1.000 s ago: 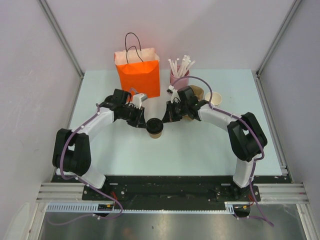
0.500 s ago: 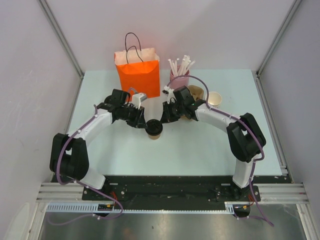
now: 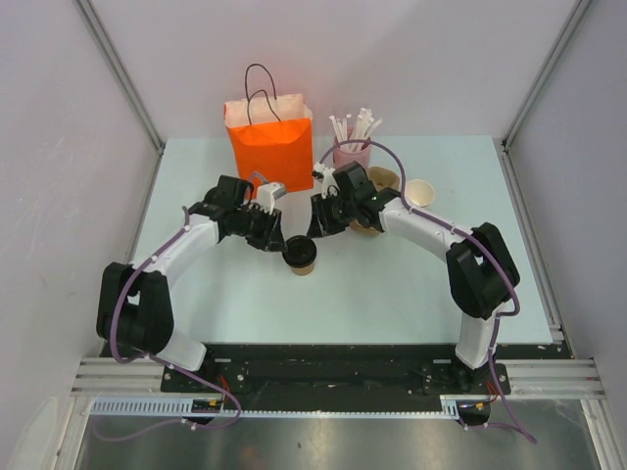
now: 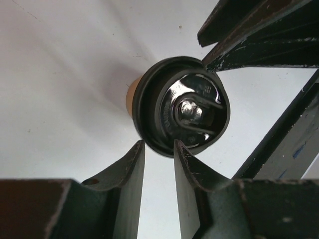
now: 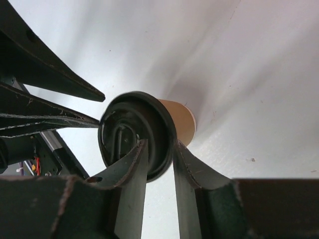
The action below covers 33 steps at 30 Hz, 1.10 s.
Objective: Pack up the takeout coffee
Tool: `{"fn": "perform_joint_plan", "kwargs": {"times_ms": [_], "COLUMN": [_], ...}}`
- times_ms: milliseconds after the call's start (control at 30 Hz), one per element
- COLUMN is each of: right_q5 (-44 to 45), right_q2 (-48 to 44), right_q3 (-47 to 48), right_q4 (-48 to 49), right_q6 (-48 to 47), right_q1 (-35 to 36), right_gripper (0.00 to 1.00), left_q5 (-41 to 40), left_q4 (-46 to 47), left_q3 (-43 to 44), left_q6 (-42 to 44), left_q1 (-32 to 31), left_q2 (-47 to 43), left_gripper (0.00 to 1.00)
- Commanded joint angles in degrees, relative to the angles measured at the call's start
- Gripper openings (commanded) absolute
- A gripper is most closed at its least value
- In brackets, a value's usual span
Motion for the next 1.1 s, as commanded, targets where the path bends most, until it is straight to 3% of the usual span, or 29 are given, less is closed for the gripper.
{"fn": "perform_joint_plan", "kwargs": {"times_ms": [0,200,333,400,567,1067], "right_q5": [1.4,2.0,2.6,2.7,-0.9,-2.0], "right_q2": [0.1,-2.1,-5.1,-6.3,-8.4,-4.5], "right_q3": [3.5,3.8,2.6,0.9,-5.7,-7.0], "right_q4": [-1.8,-4.1,-9.2,-10.5,-7.7,-2.4], "right_q6": [-0.9,-1.9,-2.5,-1.9,1.3,5.5], "right_q1": [-1.3,-1.4,-0.2,0.5,1.2,2.8], "right_gripper": [0.33,0.40,0.53,0.55,0.53,0.52], "left_q5": [1.8,2.2,2.5,2.5,5.2,6.8], "left_q4": [0.8,1.0,0.9,0.9,1.0,1.4], "left_q3": [1.8,3.2,6.8,8.9,11.5,9.4], "left_q6": [1.5,2.2,1.3,0.8,0.2,0.4], "left_q1": [0.1,0.5,2.2,2.3,2.3,0.9], "left_q2": [-2.6,-2.0,0.3,2.5,7.1,9.7], "left_gripper": [0.35,0.35,0.35,0.35,0.37,0.35]}}
